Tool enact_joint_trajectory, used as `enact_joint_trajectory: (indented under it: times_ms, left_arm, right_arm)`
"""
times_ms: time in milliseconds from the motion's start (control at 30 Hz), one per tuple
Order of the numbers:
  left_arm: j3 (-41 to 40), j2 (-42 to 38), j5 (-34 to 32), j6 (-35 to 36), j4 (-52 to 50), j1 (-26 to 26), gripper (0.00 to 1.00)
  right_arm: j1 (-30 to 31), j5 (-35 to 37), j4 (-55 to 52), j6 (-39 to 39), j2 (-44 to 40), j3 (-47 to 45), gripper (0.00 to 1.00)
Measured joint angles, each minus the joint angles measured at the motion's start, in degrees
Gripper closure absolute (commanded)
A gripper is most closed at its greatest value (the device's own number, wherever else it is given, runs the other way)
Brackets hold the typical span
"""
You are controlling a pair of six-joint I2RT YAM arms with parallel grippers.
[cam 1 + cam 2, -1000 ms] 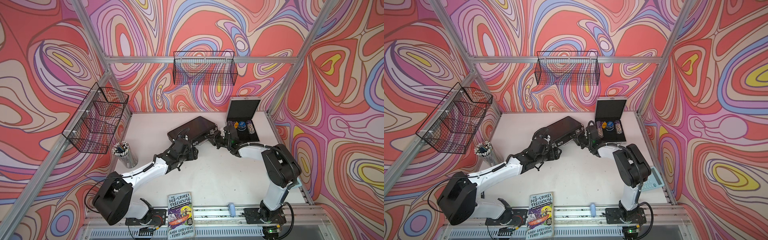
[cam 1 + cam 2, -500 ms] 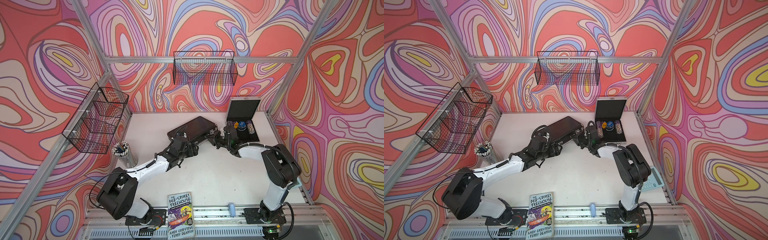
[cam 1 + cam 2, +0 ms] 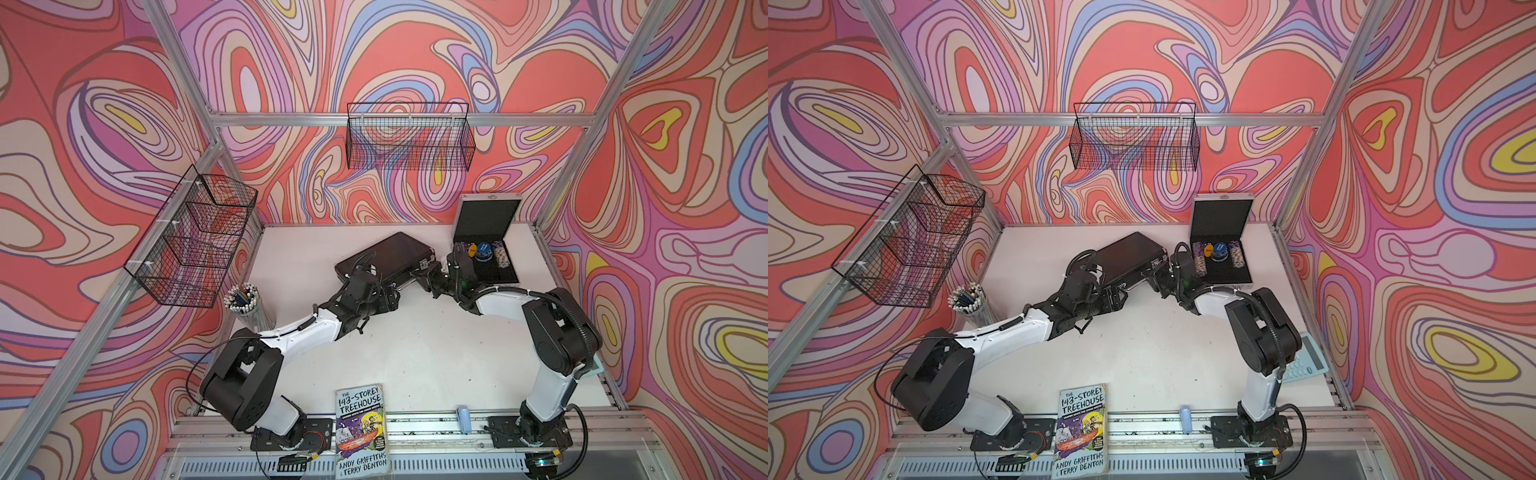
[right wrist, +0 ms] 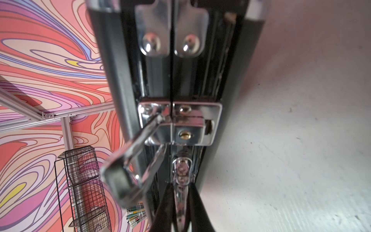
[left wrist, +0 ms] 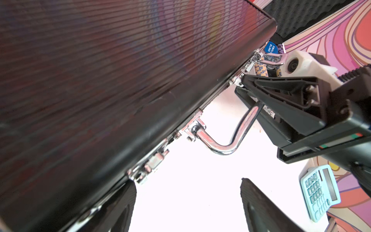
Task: Open the poker set cases
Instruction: Open the case lid on the poker set case.
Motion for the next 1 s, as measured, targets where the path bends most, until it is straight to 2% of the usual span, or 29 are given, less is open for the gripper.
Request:
enact_joint_trajectory:
  times_ms: [367, 1000]
  left_arm:
    - [0.46, 1.09, 1.60, 0.00, 1.01, 0.72, 0.26]
    - [0.46, 2.29, 2.08, 3.19, 0.81, 0.85, 0.34]
  right_arm:
    - [-0.02, 1.33, -0.13, 0.20, 0.00, 0.00, 1.00]
    - [-0.26, 1.68, 0.74, 0.20, 0.98, 0.00, 1.00]
